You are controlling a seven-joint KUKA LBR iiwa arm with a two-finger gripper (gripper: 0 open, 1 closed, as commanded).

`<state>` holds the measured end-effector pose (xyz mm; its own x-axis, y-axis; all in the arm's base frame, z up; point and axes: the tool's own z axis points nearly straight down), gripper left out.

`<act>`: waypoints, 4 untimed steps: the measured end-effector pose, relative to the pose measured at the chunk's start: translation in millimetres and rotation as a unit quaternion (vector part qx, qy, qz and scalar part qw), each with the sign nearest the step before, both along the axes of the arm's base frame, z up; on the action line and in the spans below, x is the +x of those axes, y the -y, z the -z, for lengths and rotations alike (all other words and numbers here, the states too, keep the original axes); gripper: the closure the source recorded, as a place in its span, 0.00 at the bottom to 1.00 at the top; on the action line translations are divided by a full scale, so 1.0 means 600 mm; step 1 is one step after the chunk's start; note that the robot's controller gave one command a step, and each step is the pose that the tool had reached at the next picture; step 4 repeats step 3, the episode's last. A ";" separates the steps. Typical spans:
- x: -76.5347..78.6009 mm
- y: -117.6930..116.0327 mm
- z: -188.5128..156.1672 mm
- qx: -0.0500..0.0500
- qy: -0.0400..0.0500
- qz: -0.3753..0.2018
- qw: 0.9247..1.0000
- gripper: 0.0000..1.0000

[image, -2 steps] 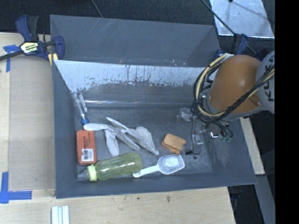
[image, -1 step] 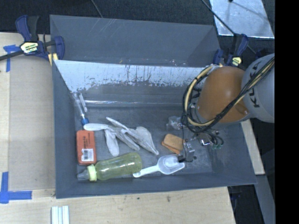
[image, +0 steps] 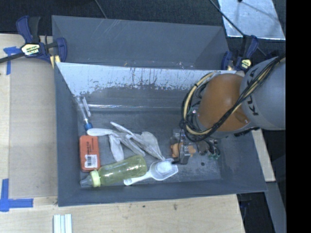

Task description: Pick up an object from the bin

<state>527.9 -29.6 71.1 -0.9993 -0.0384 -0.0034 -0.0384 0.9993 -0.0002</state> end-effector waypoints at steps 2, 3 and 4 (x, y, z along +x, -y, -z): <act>0.003 0.006 -0.242 0.000 0.000 -0.007 1.000 1.00; 0.003 0.006 -0.242 0.000 0.000 -0.007 1.000 1.00; 0.003 0.006 -0.242 0.000 0.000 -0.007 1.000 1.00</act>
Offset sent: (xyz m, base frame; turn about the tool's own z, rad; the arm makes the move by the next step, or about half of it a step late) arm 0.0010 -0.0031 0.1447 -0.0148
